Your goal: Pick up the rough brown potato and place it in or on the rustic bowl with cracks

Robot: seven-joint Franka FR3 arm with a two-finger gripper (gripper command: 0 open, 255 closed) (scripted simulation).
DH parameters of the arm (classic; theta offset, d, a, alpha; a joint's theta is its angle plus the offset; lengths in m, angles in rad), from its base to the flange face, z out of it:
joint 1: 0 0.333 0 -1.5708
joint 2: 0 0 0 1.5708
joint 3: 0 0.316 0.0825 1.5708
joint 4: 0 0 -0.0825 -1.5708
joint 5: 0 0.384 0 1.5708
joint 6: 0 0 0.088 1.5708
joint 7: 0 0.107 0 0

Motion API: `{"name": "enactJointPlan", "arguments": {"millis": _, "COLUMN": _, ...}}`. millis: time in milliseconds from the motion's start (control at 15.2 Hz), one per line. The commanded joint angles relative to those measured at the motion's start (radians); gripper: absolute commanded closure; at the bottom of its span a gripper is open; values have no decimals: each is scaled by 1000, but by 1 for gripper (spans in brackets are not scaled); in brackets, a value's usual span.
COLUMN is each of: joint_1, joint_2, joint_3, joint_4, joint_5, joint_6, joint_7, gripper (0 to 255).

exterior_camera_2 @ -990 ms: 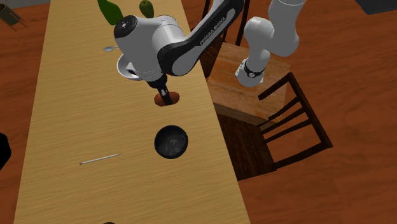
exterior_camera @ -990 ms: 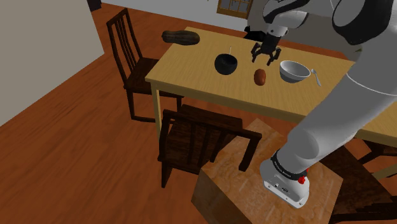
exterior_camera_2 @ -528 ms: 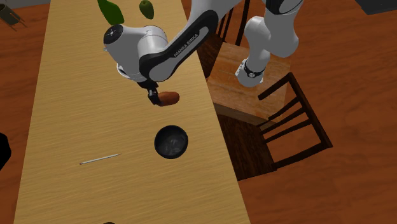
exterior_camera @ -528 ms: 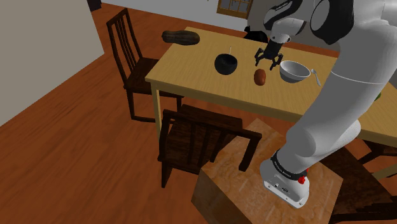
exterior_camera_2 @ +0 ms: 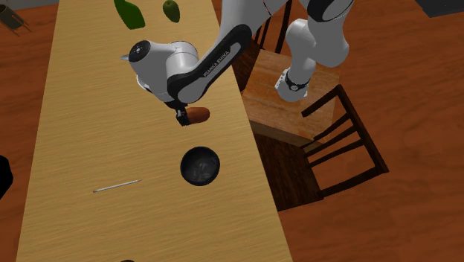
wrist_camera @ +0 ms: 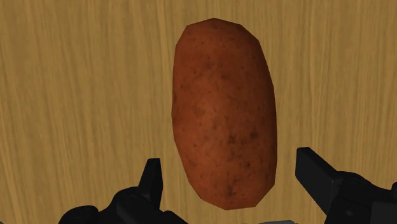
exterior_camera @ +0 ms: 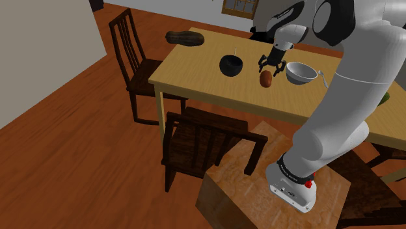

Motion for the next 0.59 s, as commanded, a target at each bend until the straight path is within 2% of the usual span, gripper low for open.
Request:
{"name": "enactJointPlan", "arguments": {"millis": 0, "joint_1": 0, "joint_2": 0, "joint_3": 0, "joint_4": -2, "joint_5": 1, "joint_6": 2, "joint_7": 0, "gripper": 0}}
{"name": "enactJointPlan", "arguments": {"millis": 264, "joint_1": 0, "joint_2": 0, "joint_3": 0, "joint_4": -2, "joint_5": 1, "joint_6": 2, "joint_7": 0, "gripper": 0}}
{"name": "enactJointPlan", "arguments": {"millis": 330, "joint_1": 0, "joint_2": 0, "joint_3": 0, "joint_4": -2, "joint_5": 1, "joint_6": 2, "joint_7": 0, "gripper": 255}}
{"name": "enactJointPlan", "arguments": {"millis": 528, "joint_1": 0, "joint_2": 0, "joint_3": 0, "joint_4": -2, "joint_5": 0, "joint_6": 2, "joint_7": 0, "gripper": 255}}
